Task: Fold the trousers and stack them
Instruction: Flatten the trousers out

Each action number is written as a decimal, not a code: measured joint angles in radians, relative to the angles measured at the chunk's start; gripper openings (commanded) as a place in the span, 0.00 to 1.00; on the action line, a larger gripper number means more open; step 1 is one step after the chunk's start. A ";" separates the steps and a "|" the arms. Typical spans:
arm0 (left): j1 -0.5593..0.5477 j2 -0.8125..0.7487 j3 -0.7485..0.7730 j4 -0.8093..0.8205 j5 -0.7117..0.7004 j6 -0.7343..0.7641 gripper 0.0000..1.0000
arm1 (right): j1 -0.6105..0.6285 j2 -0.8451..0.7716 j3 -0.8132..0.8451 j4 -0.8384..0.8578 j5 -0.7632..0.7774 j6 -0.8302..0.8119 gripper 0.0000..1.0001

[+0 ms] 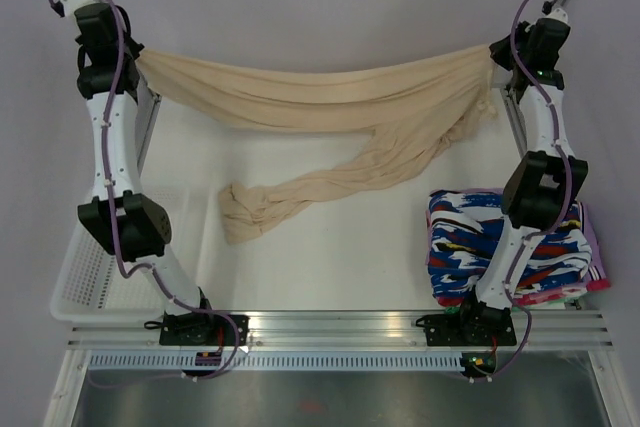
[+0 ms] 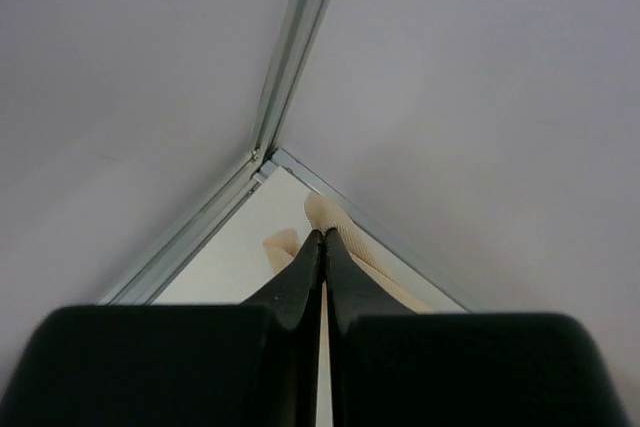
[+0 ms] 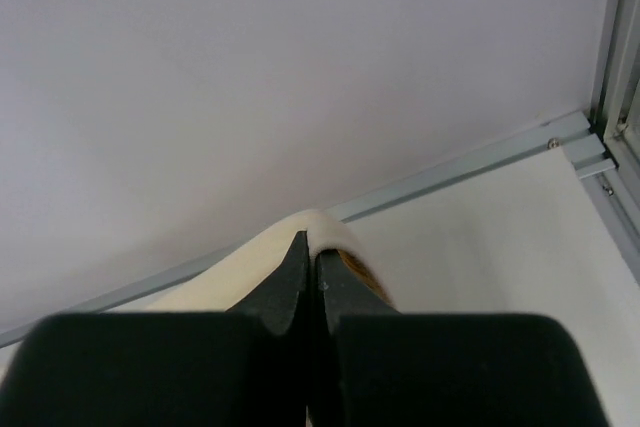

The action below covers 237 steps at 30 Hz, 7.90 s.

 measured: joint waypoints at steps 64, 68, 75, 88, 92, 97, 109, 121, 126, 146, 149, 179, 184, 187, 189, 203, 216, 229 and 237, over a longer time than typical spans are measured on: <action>0.013 0.778 0.250 0.281 0.062 -0.312 0.02 | -0.046 0.645 0.384 0.124 0.158 0.078 0.00; 0.013 0.798 0.273 0.325 0.067 -0.330 0.02 | -0.045 0.658 0.409 0.166 0.159 0.112 0.00; 0.013 0.816 0.292 0.348 0.066 -0.349 0.16 | -0.045 0.674 0.436 0.205 0.168 0.158 0.64; 0.013 0.660 0.191 0.311 0.113 -0.297 0.86 | -0.040 0.489 0.324 0.092 0.101 0.031 0.98; 0.002 0.425 0.090 0.183 0.145 -0.242 0.86 | -0.021 0.278 0.228 0.026 0.097 -0.047 0.98; -0.054 0.161 0.011 -0.003 0.143 -0.146 0.84 | 0.007 -0.032 -0.011 0.022 0.097 -0.076 0.98; -0.284 -0.143 -0.542 -0.419 -0.021 0.027 0.83 | 0.007 -0.205 -0.336 -0.038 0.059 -0.064 0.98; -0.174 -0.153 -0.574 -0.473 0.069 -0.028 0.74 | 0.047 -0.211 -0.400 -0.072 0.004 -0.061 0.98; -0.207 -0.207 -0.618 -0.471 0.172 -0.026 0.72 | 0.055 -0.211 -0.454 -0.073 -0.001 -0.048 0.98; -0.306 -0.266 -1.054 -0.311 0.192 -0.211 0.63 | 0.056 -0.266 -0.517 -0.098 0.000 -0.031 0.97; -0.306 -0.266 -1.072 -0.287 0.166 -0.256 0.61 | 0.058 -0.266 -0.517 -0.118 0.000 -0.039 0.97; -0.306 -0.217 -1.009 -0.151 0.040 -0.323 0.18 | 0.058 -0.266 -0.467 -0.220 0.003 -0.103 0.96; -0.306 -0.217 -0.946 -0.185 -0.016 -0.254 0.33 | 0.058 -0.266 -0.483 -0.212 0.003 -0.092 0.96; -0.306 -0.217 -0.934 -0.201 -0.047 -0.217 0.42 | 0.058 -0.266 -0.487 -0.212 0.003 -0.087 0.96; -0.306 -0.212 -0.934 -0.207 -0.061 -0.195 0.42 | 0.058 -0.266 -0.487 -0.208 0.003 -0.082 0.96; -0.306 -0.091 -0.895 -0.194 -0.059 -0.173 0.25 | 0.065 -0.266 -0.487 -0.205 0.004 -0.072 0.96; -0.249 -0.040 -0.703 -0.184 -0.109 -0.047 0.02 | 0.066 -0.266 -0.487 -0.205 0.020 -0.072 0.96; 0.019 -0.043 -0.578 -0.038 0.028 0.434 0.02 | 0.066 -0.261 -0.504 -0.175 0.049 -0.049 0.96; 0.034 0.043 -0.551 -0.040 0.077 0.552 0.02 | 0.066 -0.220 -0.498 -0.180 0.083 -0.047 0.96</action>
